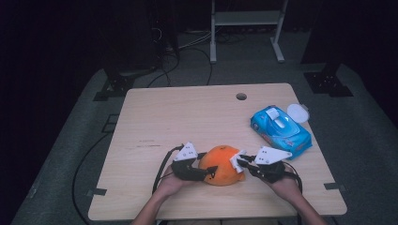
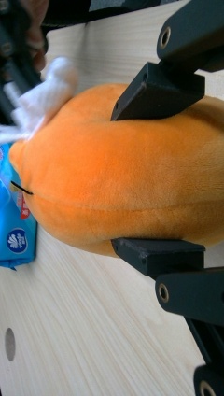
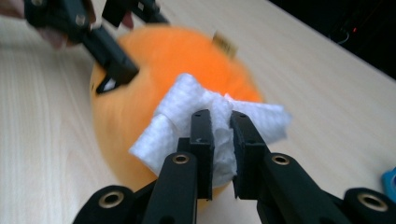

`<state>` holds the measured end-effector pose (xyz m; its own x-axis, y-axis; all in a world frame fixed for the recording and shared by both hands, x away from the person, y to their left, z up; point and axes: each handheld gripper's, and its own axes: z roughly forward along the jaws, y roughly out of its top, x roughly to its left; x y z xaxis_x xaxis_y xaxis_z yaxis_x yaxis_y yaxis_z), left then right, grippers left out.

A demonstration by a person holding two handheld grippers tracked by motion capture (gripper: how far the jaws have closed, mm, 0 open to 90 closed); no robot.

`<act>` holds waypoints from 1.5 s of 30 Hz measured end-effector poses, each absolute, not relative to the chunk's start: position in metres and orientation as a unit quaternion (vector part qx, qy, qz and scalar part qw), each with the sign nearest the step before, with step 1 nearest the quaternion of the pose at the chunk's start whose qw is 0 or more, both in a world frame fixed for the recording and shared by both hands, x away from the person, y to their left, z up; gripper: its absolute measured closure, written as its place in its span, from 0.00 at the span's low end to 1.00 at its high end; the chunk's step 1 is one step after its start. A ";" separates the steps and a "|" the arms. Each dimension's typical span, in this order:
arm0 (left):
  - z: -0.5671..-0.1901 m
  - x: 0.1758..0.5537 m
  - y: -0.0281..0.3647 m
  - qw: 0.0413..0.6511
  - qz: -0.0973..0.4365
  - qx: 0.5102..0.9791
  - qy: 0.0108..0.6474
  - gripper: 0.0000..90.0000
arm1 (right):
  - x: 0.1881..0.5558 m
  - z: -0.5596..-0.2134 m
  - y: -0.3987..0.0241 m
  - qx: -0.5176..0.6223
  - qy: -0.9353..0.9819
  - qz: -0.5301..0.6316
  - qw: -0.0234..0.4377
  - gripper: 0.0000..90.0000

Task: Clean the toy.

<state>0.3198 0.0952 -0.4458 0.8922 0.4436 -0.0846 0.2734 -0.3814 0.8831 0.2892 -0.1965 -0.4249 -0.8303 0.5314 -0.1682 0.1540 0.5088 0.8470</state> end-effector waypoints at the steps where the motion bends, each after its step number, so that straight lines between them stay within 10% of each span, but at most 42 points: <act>1: -0.446 0.320 0.095 0.511 0.083 0.827 0.219 0.42 | 0.289 -0.425 -0.196 0.203 0.843 0.452 0.209 0.89; 31: -0.450 0.326 0.093 0.513 0.068 0.822 0.239 0.37 | 0.283 -0.458 -0.213 0.275 0.837 0.458 0.118 0.89; 45: -0.443 0.305 0.076 0.494 0.140 0.844 0.155 0.40 | 0.307 -0.404 -0.183 0.242 0.803 0.518 0.167 0.89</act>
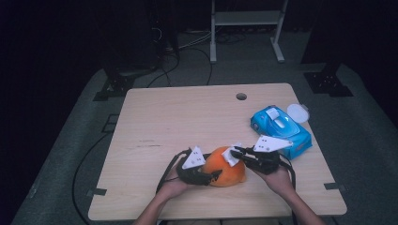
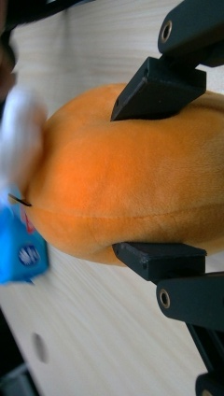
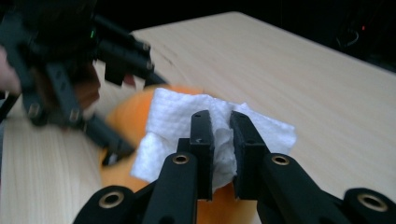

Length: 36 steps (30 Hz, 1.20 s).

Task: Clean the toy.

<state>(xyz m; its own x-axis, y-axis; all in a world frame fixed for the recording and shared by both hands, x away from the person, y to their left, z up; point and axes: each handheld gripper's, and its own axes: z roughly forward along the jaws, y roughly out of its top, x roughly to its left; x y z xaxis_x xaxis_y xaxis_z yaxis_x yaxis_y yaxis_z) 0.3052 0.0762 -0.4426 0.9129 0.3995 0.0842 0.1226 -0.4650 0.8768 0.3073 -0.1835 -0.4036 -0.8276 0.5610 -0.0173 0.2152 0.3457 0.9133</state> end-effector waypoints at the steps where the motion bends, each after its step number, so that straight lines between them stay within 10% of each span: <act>1: -0.441 0.302 0.073 0.487 0.151 0.849 0.137 0.40 | 0.309 -0.402 -0.181 0.239 0.805 0.515 0.170 0.89; 9: -0.441 0.303 0.077 0.491 0.133 0.850 0.135 0.38 | 0.308 -0.412 -0.205 0.247 0.813 0.505 0.153 0.89; 17: -0.436 0.313 0.079 0.500 0.061 0.841 0.196 0.10 | 0.300 -0.418 -0.213 0.249 0.815 0.504 0.140 0.89; 25: -0.431 0.299 0.068 0.489 0.120 0.856 0.115 0.40 | 0.287 -0.397 -0.193 0.197 0.821 0.512 0.158 0.89; 36: -0.433 0.298 0.065 0.495 0.116 0.855 0.105 0.28 | 0.285 -0.393 -0.192 0.171 0.843 0.484 0.164 0.89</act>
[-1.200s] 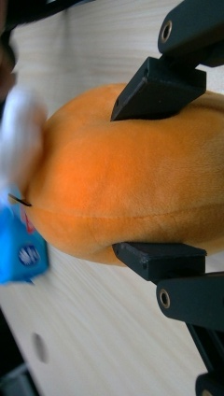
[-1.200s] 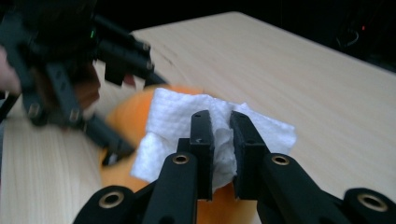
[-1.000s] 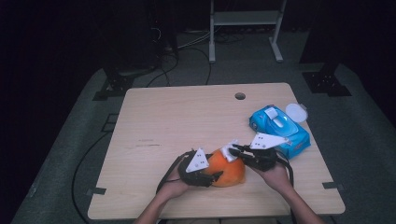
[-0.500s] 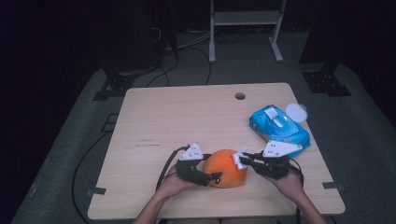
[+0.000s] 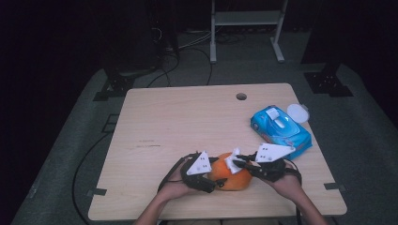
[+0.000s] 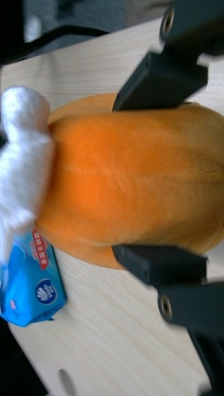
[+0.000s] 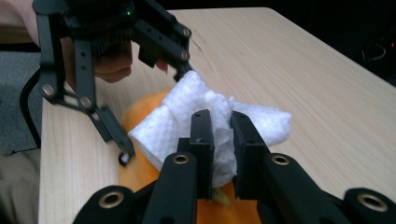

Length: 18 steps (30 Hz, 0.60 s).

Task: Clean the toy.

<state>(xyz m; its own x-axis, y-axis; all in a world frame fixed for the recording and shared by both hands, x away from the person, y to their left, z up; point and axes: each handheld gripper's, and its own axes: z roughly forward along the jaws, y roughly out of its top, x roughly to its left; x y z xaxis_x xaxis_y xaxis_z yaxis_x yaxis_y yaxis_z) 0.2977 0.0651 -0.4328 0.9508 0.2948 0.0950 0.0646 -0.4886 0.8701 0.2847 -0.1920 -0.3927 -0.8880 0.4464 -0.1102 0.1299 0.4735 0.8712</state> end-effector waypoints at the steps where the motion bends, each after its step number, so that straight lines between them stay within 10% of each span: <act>1: -0.433 0.303 0.064 0.498 0.094 0.850 0.140 0.16 | 0.285 -0.394 -0.202 0.181 0.841 0.481 0.169 0.89; 5: -0.437 0.311 0.064 0.492 0.046 0.849 0.186 0.09 | 0.285 -0.395 -0.207 0.188 0.840 0.481 0.166 0.89; 9: -0.429 0.302 0.060 0.500 0.092 0.848 0.148 0.34 | 0.279 -0.389 -0.194 0.173 0.846 0.471 0.181 0.89; 18: -0.424 0.295 0.057 0.507 0.104 0.847 0.119 0.39 | 0.275 -0.379 -0.187 0.146 0.848 0.472 0.192 0.89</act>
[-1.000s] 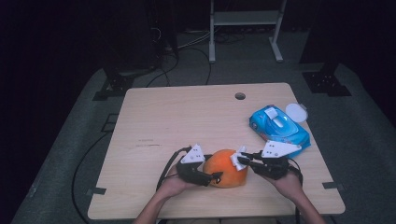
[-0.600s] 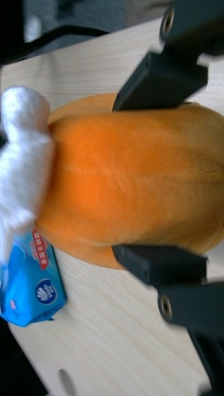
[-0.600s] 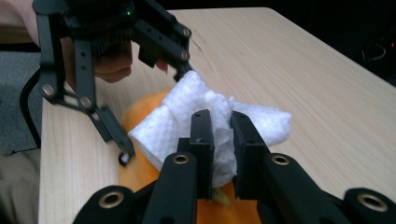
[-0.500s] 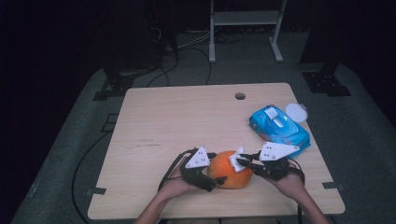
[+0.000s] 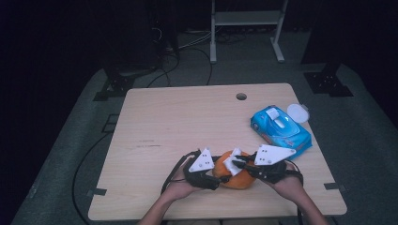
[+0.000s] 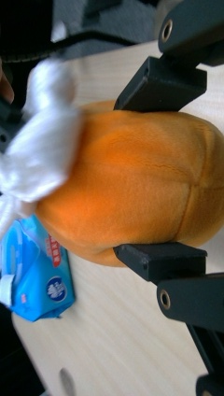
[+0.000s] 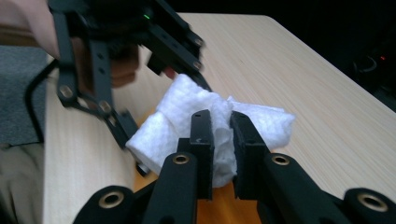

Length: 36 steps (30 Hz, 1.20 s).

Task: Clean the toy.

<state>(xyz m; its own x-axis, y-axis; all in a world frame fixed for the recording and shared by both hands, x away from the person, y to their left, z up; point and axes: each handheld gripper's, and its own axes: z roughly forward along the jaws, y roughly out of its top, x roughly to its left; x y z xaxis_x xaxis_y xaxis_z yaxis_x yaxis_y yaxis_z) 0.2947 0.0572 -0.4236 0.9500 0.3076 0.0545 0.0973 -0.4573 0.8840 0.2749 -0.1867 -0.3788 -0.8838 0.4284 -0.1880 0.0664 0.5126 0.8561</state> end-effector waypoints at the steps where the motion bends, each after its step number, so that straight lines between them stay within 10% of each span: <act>1: -0.424 0.295 0.057 0.507 0.104 0.847 0.119 0.38 | 0.275 -0.379 -0.187 0.146 0.848 0.472 0.192 0.89; 22: -0.434 0.292 0.057 0.484 0.119 0.861 0.105 0.37 | 0.275 -0.380 -0.206 0.158 0.858 0.444 0.205 0.89; 30: -0.430 0.297 0.051 0.481 0.078 0.862 0.144 0.07 | 0.270 -0.386 -0.192 0.147 0.859 0.451 0.190 0.89; 36: -0.433 0.299 0.059 0.472 0.089 0.866 0.137 0.28 | 0.270 -0.386 -0.192 0.141 0.862 0.451 0.185 0.89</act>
